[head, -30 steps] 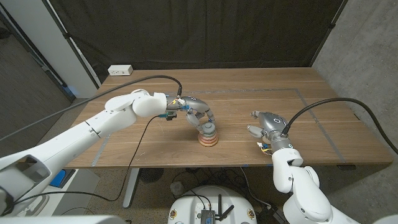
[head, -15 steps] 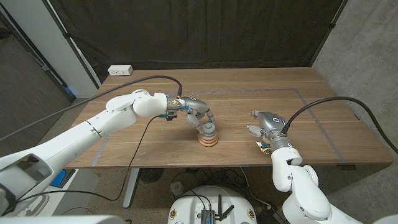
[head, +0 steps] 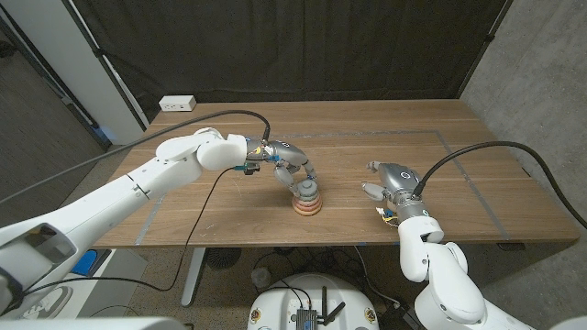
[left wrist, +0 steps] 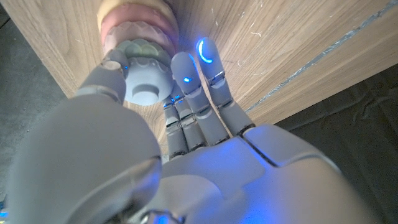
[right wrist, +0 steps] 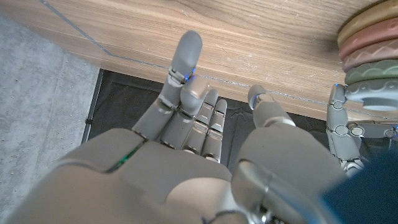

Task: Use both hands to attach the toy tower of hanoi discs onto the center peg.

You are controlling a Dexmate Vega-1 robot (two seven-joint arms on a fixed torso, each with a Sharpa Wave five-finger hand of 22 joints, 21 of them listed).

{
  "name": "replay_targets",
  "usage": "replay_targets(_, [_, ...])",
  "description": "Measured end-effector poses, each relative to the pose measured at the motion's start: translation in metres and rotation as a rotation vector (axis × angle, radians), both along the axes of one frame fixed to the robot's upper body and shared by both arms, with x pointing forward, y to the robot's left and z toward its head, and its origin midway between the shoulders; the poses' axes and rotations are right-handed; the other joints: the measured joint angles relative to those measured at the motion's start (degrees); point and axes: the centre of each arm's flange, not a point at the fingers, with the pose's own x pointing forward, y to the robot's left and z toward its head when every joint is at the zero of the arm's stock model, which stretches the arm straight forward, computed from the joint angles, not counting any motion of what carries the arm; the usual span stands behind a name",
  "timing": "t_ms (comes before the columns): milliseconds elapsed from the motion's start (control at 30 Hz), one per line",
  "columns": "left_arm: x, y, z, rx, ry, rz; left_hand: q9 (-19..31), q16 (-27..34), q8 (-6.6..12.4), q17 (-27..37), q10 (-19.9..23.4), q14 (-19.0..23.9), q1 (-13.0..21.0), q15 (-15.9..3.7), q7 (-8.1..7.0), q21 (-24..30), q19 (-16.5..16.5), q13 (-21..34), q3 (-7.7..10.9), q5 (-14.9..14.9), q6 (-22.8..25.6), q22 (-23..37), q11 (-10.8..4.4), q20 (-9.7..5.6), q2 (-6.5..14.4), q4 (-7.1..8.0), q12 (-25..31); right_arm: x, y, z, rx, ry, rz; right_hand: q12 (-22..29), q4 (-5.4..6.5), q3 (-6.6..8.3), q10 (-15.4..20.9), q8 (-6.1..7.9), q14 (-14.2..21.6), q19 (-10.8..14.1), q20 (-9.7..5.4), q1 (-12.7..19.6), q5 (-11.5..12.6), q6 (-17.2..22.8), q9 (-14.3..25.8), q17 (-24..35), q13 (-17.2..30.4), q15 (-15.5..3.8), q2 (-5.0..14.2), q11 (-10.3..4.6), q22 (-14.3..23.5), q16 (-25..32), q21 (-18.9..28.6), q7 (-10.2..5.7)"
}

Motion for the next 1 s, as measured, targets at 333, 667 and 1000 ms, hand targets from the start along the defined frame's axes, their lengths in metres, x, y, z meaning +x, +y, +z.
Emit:
replay_targets(333, [-0.003,-0.002,0.008,0.046,-0.042,0.005,-0.3,-0.8,0.01,0.0,-4.5,-2.0,-2.0,1.11,0.68,-1.2,-1.2,0.1,-0.72,-0.2,-4.1,0.1,1.54,0.23,-1.2,0.24,-0.3,-0.001,0.003,0.001,0.002,-0.006,0.007,0.3,0.0,0.0,0.2,0.0,0.0,0.0,0.0,0.0,0.0,0.0,0.0,0.0,0.2,0.0,0.0,-0.21,0.0,0.0,-0.4,0.0])
replay_targets(667, [-0.006,-0.003,0.013,0.088,-0.055,0.013,-0.5,-1.3,0.01,0.3,-6.6,-3.5,-3.7,1.53,1.14,-2.0,-1.6,-0.3,-0.95,-0.2,-5.8,0.2,2.36,0.42,-1.2,0.48,-0.3,-0.002,0.005,0.002,0.007,-0.012,0.013,0.3,0.0,0.49,0.2,0.0,0.0,0.0,0.0,0.0,0.0,0.0,0.0,0.0,0.3,0.0,0.0,-0.21,0.0,0.0,-0.4,0.0])
replay_targets(1000, [-0.01,-0.003,0.013,0.118,-0.056,0.023,-1.1,-2.2,0.01,0.8,-11.5,-5.7,-5.2,2.55,2.63,-3.8,-2.8,-1.1,-1.43,-0.4,-9.9,0.2,4.56,0.72,-1.8,0.0,-0.6,-0.003,0.006,0.003,0.007,-0.018,0.013,0.3,0.0,0.48,0.2,0.0,0.0,0.0,0.0,0.0,0.0,0.0,0.0,-0.1,0.3,0.0,0.0,-0.21,0.0,0.0,-0.4,0.0])
